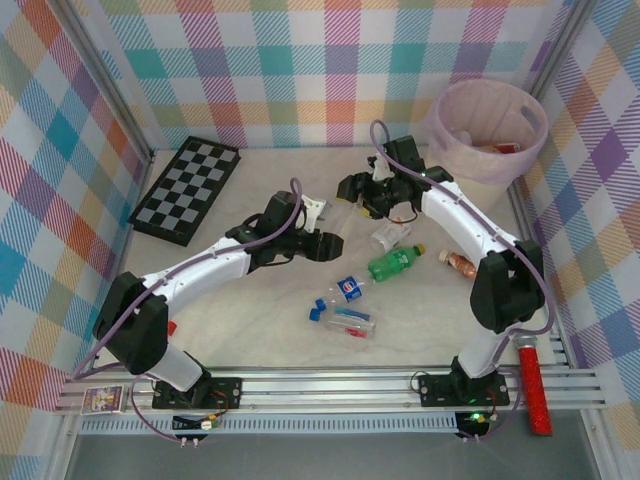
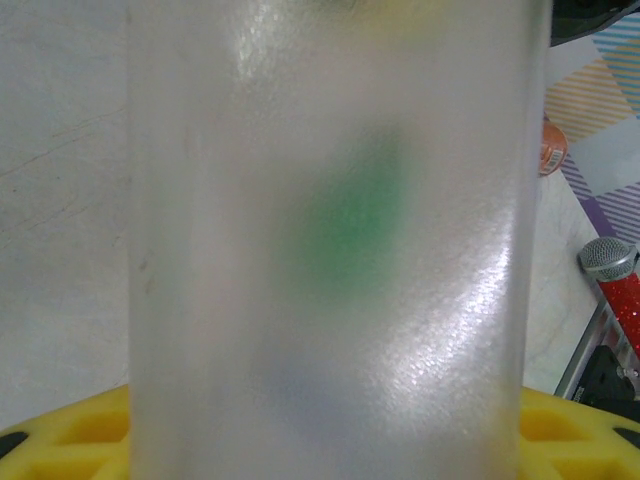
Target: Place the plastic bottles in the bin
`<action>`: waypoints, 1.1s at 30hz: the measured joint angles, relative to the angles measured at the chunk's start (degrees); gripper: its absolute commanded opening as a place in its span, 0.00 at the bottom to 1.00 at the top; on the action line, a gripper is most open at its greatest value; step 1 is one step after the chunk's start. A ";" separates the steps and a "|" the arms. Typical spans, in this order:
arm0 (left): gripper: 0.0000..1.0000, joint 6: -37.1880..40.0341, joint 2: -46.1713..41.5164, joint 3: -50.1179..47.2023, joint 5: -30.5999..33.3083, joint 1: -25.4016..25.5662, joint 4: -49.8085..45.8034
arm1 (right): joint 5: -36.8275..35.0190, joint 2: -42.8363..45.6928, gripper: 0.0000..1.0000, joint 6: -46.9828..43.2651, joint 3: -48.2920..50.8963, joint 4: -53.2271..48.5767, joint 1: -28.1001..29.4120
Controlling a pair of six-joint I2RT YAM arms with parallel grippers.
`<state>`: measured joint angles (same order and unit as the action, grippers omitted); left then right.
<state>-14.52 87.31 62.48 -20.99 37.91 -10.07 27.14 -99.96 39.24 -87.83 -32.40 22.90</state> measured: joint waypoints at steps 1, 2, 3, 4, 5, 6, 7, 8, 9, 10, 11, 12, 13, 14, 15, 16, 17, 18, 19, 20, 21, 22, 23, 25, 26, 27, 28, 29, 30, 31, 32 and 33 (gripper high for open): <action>0.49 -0.02 0.00 0.02 0.00 0.09 0.15 | -0.15 0.15 0.59 -0.17 0.00 -0.11 0.00; 0.60 -0.07 0.00 0.02 0.00 0.20 0.28 | -0.37 0.35 0.57 -0.46 0.00 -0.24 -0.02; 0.72 -0.22 0.00 0.02 0.00 0.26 0.42 | -0.57 0.50 0.56 -0.70 -0.04 -0.42 -0.07; 0.81 -0.09 0.00 0.04 0.02 0.33 0.50 | -0.81 0.61 0.55 -1.05 -0.20 -0.74 -0.13; 0.90 -0.15 0.04 0.17 0.31 0.39 0.33 | -1.73 0.61 0.54 -1.62 -0.79 -1.53 -0.24; 0.98 -0.28 0.07 0.35 0.59 0.46 0.00 | -2.34 0.61 0.53 -2.34 -1.66 -2.36 -0.44; 1.00 -0.28 0.07 0.39 0.70 0.48 -0.15 | -2.89 0.61 0.53 -2.97 -2.69 -3.13 -0.74; 1.00 -0.52 0.07 0.42 0.94 0.50 -0.33 | -3.54 0.57 0.52 -4.00 -4.57 -4.39 -1.38; 1.00 -0.68 0.07 0.42 1.09 0.57 -0.35 | -4.22 0.52 0.52 -5.01 -6.82 -5.53 -2.21; 1.00 -0.70 0.07 0.42 1.22 0.59 -0.39 | -4.85 0.46 0.51 -6.03 -9.42 -6.64 -3.17; 1.00 -0.68 0.02 0.42 1.38 0.59 -0.42 | -5.60 0.44 0.50 -7.21 -12.28 -7.43 -4.39; 1.00 -0.70 -0.07 0.39 1.57 0.59 -0.42 | -6.40 0.44 0.49 -8.46 -15.43 -8.11 -5.86; 1.00 -0.68 -0.17 0.39 1.81 0.59 -0.46 | -7.28 0.44 0.49 -9.57 -18.45 -8.87 -7.32; 1.00 -0.70 -0.28 0.35 2.08 0.59 -0.48 | -8.28 0.48 0.48 -10.71 -21.53 -9.25 -9.03; 1.00 -0.68 -0.39 0.33 2.21 0.59 -0.50 | -9.31 0.55 0.47 -11.78 -24.41 -9.55 -10.75; 1.00 -0.68 -0.46 0.33 2.32 0.59 -0.50 | -10.25 0.68 0.45 -12.72 -26.77 -9.77 -12.35; 1.00 -0.70 -0.48 0.31 2.47 0.59 -0.50 | -11.08 0.92 0.44 -13.46 -28.81 -9.84 -13.86; 1.00 -0.72 -0.48 0.31 2.54 0.59 -0.50 | -11.98 1.14 0.42 -14.27 -30.93 -9.99 -15.56; 1.00 -0.76 -0.48 0.28 2.60 0.59 -0.50 | -12.79 1.29 0.42 -14.80 -32.79 -10.14 -17.20; 1.00 -0.87 -0.48 0.28 2.60 0.59 -0.50 | -13.81 1.36 0.40 -15.39 -34.82 -10.27 -18.84; 1.00 -0.90 -0.48 0.28 2.58 0.59 -0.48 | -15.17 1.36 0.39 -16.15 -36.74 -10.32 -20.35; 1.00 -0.90 -0.48 0.28 2.58 0.59 -0.46 | -16.46 1.36 0.38 -16.74 -38.40 -10.40 -21.46; 1.00 -0.92 -0.48 0.28 2.58 0.61 -0.48 | -18.21 1.36 0.37 -17.64 -40.13 -10.38 -22.56; 1.00 -0.92 -0.48 0.28 2.58 0.61 -0.46 | -21.73 1.36 0.35 -19.34 -42.97 -10.38 -24.00; 1.00 -0.94 -0.48 0.28 2.58 0.66 -0.46 | -23.98 1.33 0.35 -20.63 -44.37 -10.38 -24.52; 1.00 -0.94 -0.48 0.28 2.58 0.68 -0.48 | -26.08 1.31 0.34 -21.97 -45.64 -10.43 -24.87; 1.00 -0.92 -0.48 0.26 2.58 0.70 -0.48 | -27.98 1.16 0.34 -23.04 -46.71 -10.49 -25.09; 1.00 -0.92 -0.48 0.28 2.58 0.72 -0.48 | -30.23 0.81 0.34 -24.55 -48.11 -10.60 -25.20; 1.00 -0.92 -0.48 0.28 2.60 0.72 -0.48 | -32.39 0.24 0.34 -26.10 -49.64 -10.62 -25.24; 1.00 -0.92 -0.48 0.28 2.60 0.74 -0.52 | -34.10 -0.33 0.34 -27.30 -50.84 -10.62 -25.24; 1.00 -0.90 -0.48 0.28 2.60 0.79 -0.61 | -35.98 -0.98 0.33 -28.76 -51.91 -10.60 -25.24; 1.00 -0.92 -0.48 0.28 2.62 0.87 -0.76 | -37.83 -1.68 0.33 -30.27 -52.59 -10.58 -25.24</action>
<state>-15.44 86.83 62.76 -18.37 38.79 -10.83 -10.70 -101.65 8.97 -140.42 -42.98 -2.35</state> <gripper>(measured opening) 0.999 0.585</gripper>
